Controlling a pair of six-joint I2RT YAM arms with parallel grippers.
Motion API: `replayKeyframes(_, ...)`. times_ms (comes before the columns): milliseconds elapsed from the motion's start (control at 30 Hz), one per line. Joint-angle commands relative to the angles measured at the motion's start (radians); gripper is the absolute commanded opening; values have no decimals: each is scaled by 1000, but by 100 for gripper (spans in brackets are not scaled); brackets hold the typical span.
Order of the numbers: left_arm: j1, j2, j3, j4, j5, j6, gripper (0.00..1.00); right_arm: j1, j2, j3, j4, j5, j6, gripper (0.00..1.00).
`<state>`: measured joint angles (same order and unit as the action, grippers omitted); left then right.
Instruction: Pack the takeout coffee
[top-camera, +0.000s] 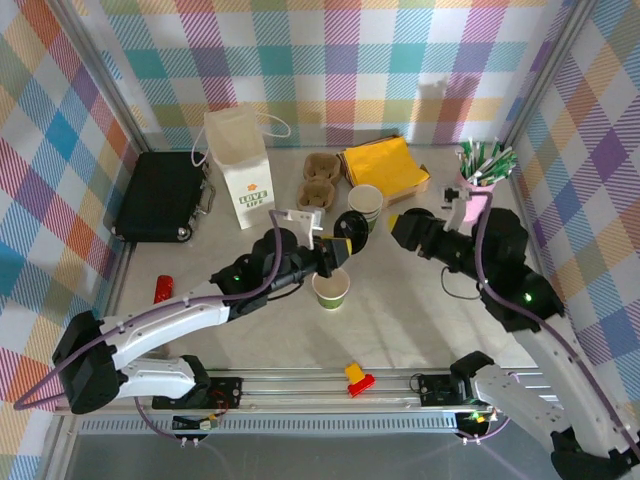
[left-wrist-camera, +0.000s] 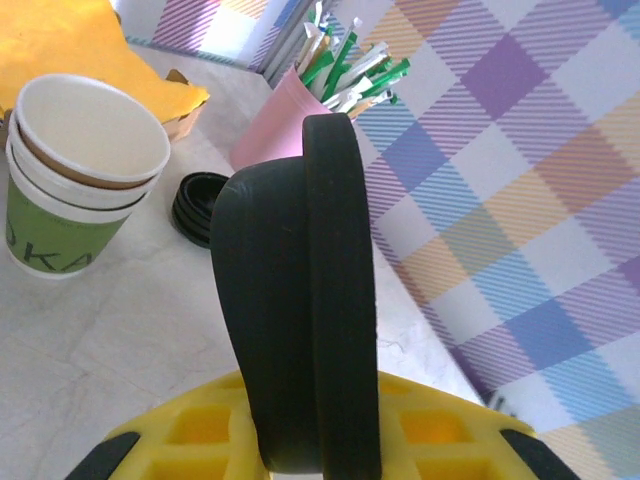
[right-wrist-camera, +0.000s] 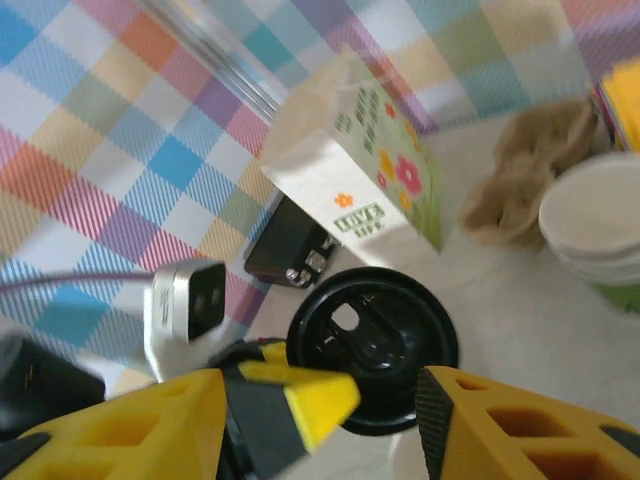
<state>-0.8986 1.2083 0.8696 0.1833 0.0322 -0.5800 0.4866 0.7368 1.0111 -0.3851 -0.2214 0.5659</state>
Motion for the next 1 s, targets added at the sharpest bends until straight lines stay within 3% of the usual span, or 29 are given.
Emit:
replayKeyframes(0, 47, -46, -24, -57, 141, -128, 10, 7, -65, -89, 63, -57, -358, 56)
replayKeyframes(167, 87, -95, -22, -164, 187, -244, 11, 17, -135, -164, 60, -40, -616, 53)
replayKeyframes(300, 112, -127, -18, -237, 220, -335, 11, 34, -143, -203, 134, -65, -715, 45)
replayKeyframes(500, 124, -217, 4, -418, 141, -428, 9, 201, -64, -245, 185, 148, -925, 47)
replayKeyframes(667, 141, -304, -29, -452, 95, -513, 9, 380, 36, -242, 208, 327, -1119, 53)
replayKeyframes(800, 156, -323, -37, -545, 86, -599, 10, 446, 95, -250, 286, 354, -1180, 55)
replayKeyframes(967, 168, -321, -64, -503, 134, -676, 10, 532, 170, -286, 433, 367, -1282, 55)
